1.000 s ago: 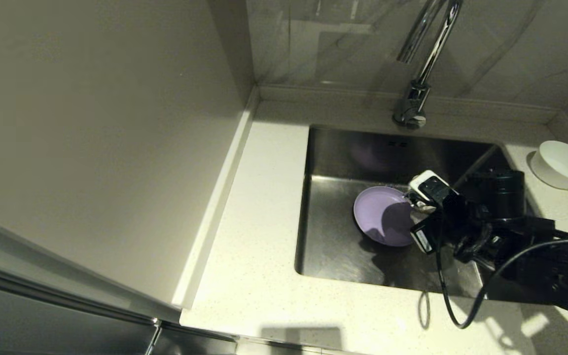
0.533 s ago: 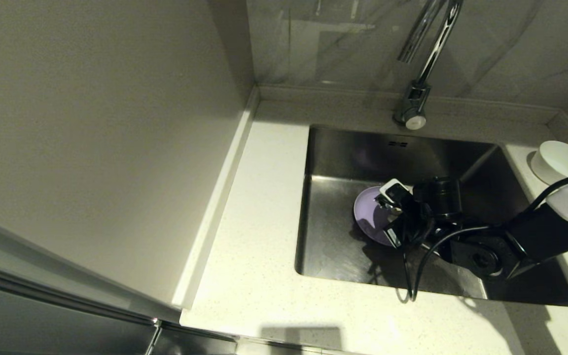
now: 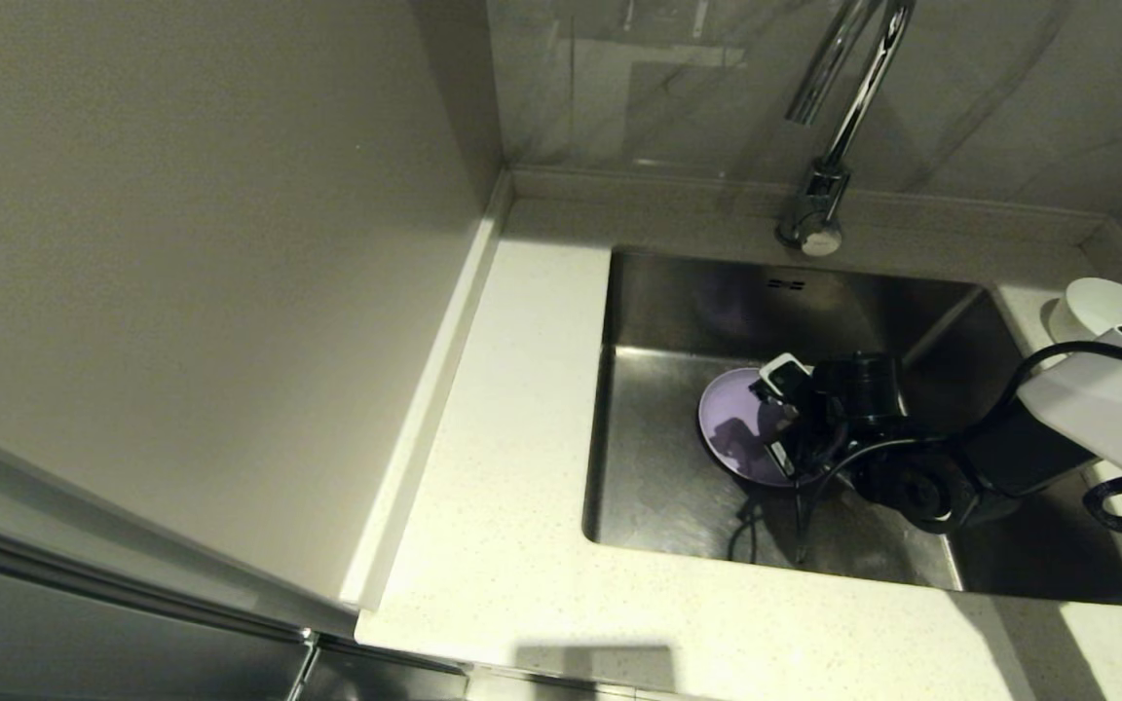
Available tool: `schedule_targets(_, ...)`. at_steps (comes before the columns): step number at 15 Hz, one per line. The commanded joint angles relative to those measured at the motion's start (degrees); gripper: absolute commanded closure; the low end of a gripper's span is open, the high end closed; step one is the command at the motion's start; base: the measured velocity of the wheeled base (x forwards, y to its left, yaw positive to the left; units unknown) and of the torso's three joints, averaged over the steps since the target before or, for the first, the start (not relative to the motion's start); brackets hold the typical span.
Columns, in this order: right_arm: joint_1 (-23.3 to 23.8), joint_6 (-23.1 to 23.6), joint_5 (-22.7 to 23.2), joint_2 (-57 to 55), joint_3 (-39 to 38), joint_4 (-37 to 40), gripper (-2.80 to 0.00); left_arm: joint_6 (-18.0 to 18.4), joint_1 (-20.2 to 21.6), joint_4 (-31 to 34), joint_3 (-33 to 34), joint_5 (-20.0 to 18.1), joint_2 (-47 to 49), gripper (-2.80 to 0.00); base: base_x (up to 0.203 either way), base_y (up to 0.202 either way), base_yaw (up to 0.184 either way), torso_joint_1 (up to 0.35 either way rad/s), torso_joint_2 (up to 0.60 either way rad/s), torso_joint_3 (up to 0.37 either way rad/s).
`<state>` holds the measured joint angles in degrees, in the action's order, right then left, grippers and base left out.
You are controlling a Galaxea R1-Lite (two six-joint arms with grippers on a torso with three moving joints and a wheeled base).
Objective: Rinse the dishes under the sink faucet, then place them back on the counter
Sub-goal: Put a plate into the sink
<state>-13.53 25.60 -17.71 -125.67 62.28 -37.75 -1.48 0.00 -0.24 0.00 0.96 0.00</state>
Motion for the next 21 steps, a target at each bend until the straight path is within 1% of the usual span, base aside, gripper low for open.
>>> schedule_targets(1,0.3,0.4,-0.1,-2.2,1.0,-0.3,0.00,0.1,0.0,0.0,0.0,0.0,-0.2,0.00,0.000,0.000,0.000,0.000,0.00,0.000)
schedule_targets(7,0.5,0.7,-0.1,-6.2,3.9,-1.3,0.00,0.1,0.0,0.0,0.0,0.0,-0.2,0.00,0.000,0.000,0.000,0.000,0.00,0.000)
schedule_targets(10,1.6,3.0,0.0,-6.6,4.2,-1.3,0.00,0.0,0.0,0.0,0.0,0.0,-0.2,0.00,0.000,0.000,0.000,0.000,0.00,0.000)
schedule_targets(11,1.9,3.1,0.0,-6.7,4.8,-1.3,-2.80,0.0,0.0,0.0,0.0,0.0,-0.2,0.00,0.000,0.000,0.000,0.000,0.00,0.000)
schedule_targets(18,2.9,3.0,0.0,-5.6,5.1,-1.3,-2.80,0.0,0.0,0.0,0.0,0.0,-0.2,0.00,0.000,0.000,0.000,0.000,0.00,0.000)
schedule_targets(21,3.4,2.8,0.0,-0.6,4.6,-1.1,-2.80,0.0,0.0,0.0,0.0,0.0,-0.2,0.00,0.000,0.000,0.000,0.000,0.00,0.000)
